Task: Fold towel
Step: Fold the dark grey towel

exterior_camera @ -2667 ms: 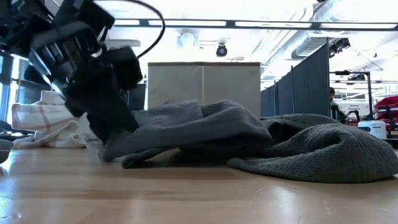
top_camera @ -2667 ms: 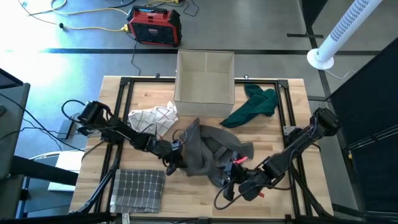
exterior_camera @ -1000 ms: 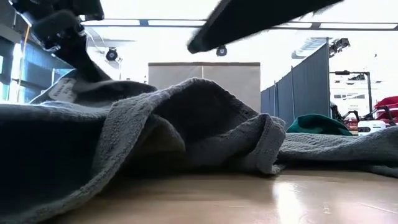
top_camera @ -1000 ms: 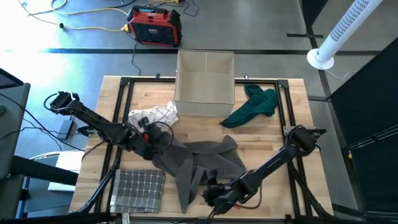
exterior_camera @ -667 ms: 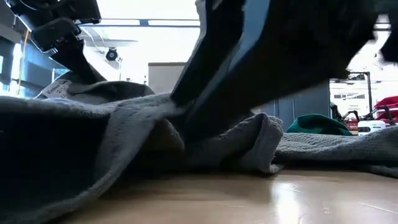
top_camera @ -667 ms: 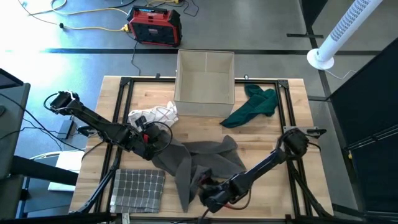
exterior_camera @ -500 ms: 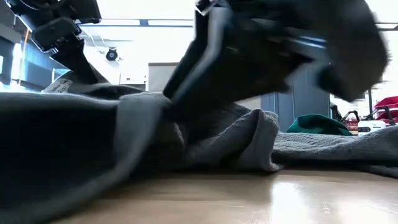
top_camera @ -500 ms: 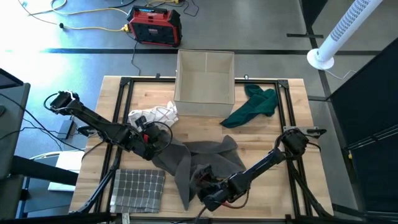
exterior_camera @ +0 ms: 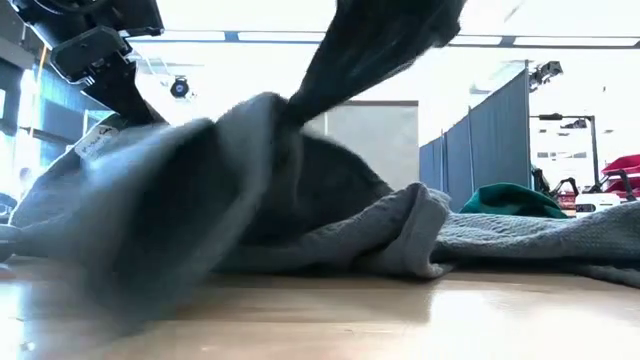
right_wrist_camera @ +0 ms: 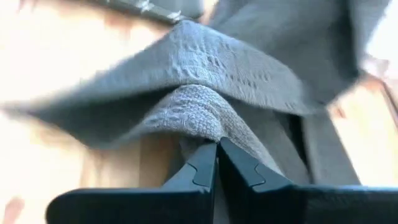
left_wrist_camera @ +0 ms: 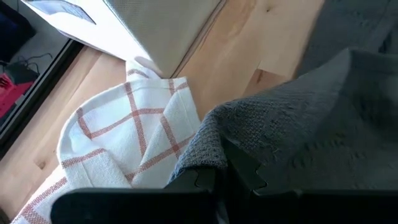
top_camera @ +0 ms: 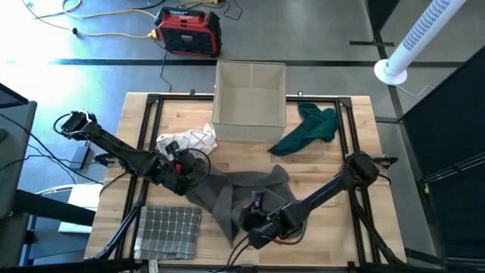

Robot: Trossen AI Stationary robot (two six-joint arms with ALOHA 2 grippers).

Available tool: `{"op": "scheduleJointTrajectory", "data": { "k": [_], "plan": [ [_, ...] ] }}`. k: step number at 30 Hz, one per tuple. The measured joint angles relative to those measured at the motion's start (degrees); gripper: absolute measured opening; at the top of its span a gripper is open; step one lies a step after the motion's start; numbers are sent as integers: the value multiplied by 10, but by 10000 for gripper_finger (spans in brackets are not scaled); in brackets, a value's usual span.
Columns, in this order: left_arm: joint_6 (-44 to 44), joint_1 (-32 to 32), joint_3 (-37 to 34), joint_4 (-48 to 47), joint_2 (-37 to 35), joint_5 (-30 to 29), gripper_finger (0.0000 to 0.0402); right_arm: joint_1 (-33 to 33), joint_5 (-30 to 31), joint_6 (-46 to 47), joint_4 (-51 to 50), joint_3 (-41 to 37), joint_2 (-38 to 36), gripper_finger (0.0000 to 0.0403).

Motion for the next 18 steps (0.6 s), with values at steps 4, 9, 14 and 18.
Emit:
{"op": "scheduleJointTrajectory", "data": {
  "k": [4, 9, 14, 18],
  "plan": [
    [2, -2, 0, 0, 0, 9, 0, 6, -9, 114, -110, 0, -51, 0],
    [-30, -32, -12, 7, 0, 40, 0, 5, -15, 271, -297, -3, -63, 0],
    [-102, -85, -47, 4, 0, 56, 0, -6, -19, 361, -368, -38, -61, 0],
    [-152, -115, -61, -10, 0, 56, 0, -25, -68, 389, -368, -55, -60, 2]
  ]
}}
